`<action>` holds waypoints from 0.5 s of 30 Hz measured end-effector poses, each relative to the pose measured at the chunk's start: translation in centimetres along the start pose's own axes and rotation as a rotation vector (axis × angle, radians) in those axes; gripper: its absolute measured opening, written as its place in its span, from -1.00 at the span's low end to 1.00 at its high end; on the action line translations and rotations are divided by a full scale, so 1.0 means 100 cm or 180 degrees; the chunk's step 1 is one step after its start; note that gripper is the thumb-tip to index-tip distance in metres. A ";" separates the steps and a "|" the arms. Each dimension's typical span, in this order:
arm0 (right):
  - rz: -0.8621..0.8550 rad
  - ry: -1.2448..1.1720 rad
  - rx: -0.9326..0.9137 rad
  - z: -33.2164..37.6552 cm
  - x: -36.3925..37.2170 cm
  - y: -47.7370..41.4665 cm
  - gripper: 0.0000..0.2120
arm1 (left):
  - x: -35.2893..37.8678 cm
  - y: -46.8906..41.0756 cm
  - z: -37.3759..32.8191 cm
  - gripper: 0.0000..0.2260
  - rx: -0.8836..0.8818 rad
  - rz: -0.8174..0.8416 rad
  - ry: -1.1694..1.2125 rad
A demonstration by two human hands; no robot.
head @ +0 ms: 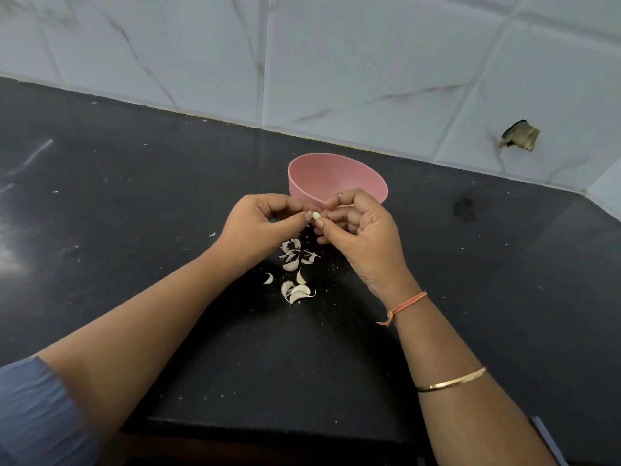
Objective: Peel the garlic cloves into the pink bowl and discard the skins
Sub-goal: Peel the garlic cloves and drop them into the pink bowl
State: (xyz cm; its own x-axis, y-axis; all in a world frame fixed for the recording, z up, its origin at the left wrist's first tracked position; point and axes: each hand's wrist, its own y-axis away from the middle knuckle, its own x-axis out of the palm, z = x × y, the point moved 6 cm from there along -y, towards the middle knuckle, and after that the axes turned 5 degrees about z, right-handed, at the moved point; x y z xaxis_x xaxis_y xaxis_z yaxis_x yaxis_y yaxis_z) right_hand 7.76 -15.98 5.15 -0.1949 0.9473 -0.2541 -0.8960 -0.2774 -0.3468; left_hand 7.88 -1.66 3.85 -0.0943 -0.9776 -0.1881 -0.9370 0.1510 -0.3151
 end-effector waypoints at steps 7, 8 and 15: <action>0.0014 -0.0030 0.0052 -0.001 0.001 0.000 -0.80 | -0.004 0.000 0.000 -0.83 -0.0047 -0.0209 -0.0223; 0.0008 -0.0043 0.0048 -0.001 0.001 0.000 -0.79 | -0.004 -0.001 0.000 -0.82 -0.0025 -0.0214 -0.0273; -0.0031 -0.0213 0.0061 -0.002 0.001 -0.001 -0.76 | -0.004 -0.002 0.001 -0.83 0.0014 -0.0214 -0.0581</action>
State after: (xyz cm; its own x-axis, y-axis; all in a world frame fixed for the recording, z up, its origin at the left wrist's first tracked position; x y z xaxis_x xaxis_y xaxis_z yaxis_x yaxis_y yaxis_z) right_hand 7.91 -15.94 5.00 -0.2117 0.9587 -0.1897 -0.9054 -0.2655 -0.3314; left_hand 8.16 -1.26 3.87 0.0313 -0.9428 -0.3320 -0.9376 0.0874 -0.3366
